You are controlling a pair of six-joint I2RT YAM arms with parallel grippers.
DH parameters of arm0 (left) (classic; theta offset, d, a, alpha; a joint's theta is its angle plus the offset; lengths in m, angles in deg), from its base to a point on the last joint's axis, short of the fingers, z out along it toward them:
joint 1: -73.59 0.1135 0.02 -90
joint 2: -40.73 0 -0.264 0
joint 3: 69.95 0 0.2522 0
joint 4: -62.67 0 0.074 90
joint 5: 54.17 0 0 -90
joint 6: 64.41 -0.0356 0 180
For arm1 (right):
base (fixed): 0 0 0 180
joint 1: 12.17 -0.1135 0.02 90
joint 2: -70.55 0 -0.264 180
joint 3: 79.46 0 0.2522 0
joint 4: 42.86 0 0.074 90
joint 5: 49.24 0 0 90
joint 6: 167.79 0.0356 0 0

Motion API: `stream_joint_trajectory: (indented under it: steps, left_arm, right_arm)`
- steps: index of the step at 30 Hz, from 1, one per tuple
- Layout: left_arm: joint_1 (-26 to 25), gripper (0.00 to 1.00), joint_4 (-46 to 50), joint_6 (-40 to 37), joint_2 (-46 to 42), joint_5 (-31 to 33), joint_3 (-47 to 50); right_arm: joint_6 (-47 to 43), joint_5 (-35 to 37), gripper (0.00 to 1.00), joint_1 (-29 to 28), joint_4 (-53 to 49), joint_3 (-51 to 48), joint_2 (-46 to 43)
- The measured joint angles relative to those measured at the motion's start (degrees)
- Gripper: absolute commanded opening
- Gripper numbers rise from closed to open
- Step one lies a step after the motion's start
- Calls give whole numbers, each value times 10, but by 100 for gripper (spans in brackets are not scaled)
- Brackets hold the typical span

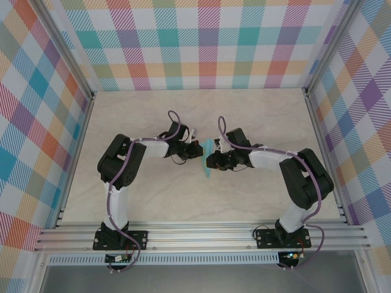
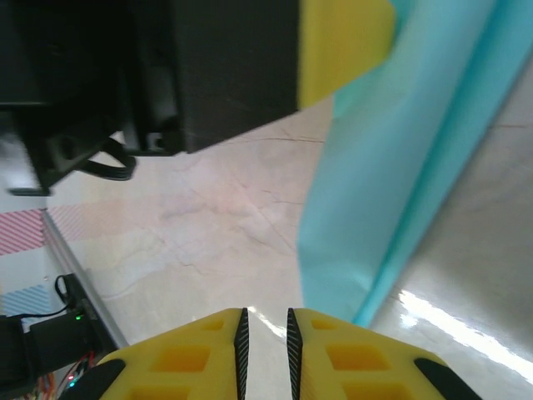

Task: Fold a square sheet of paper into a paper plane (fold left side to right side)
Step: Fold the wing for the fifth time at the center of the table.

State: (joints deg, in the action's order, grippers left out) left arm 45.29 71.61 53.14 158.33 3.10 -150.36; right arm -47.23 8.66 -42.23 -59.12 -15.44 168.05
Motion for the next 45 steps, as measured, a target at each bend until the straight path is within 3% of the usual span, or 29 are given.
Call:
stream_joint_trajectory:
  steps: [10,22,38,45]
  left_arm:
    - [0,4,0,0,0,0,0]
    - [0,3,0,0,0,0,0]
    - [0,3,2,0,0,-2,0]
    - [0,3,2,0,0,-2,-1]
  right_arm:
    - [-2,-42,20,-2,-11,12,51]
    - [-17,-42,20,-4,-53,41,77]
    - [-32,-23,21,-4,-77,45,75]
    - [-45,-21,20,-4,-81,37,33]
